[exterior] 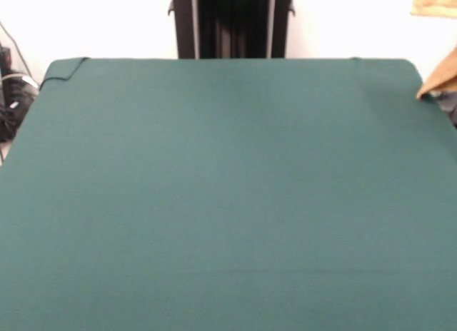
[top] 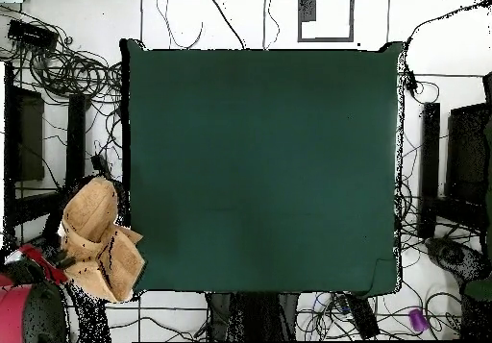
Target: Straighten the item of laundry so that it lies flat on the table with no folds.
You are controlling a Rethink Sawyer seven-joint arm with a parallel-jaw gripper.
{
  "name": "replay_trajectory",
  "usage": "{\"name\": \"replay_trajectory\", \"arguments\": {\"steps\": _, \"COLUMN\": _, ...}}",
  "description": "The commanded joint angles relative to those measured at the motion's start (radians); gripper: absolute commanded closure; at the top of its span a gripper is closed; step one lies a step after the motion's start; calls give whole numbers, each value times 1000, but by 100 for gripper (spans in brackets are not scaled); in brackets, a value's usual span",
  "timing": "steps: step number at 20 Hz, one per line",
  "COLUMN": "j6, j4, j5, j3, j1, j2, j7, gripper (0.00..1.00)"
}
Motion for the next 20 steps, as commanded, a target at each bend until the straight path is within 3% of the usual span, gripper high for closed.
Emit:
{"name": "replay_trajectory", "arguments": {"steps": 1, "j6": 142, "j4": -19, "j5": 46, "j3": 29, "j1": 6, "j2": -2, "j7": 322, "gripper": 100}}
{"name": "replay_trajectory", "arguments": {"steps": 5, "j6": 126, "j4": 5, "j5": 69, "j3": 44, "j1": -2, "j2": -18, "j7": 315, "gripper": 100}}
{"name": "replay_trajectory", "arguments": {"steps": 14, "j6": 227, "j4": -64, "j5": 65, "j3": 26, "j1": 17, "j2": -17, "j7": 382, "gripper": 100}}
{"name": "replay_trajectory", "arguments": {"steps": 20, "j6": 136, "j4": 10, "j5": 63, "j3": 49, "j1": -21, "j2": -34, "j7": 291, "gripper": 100}}
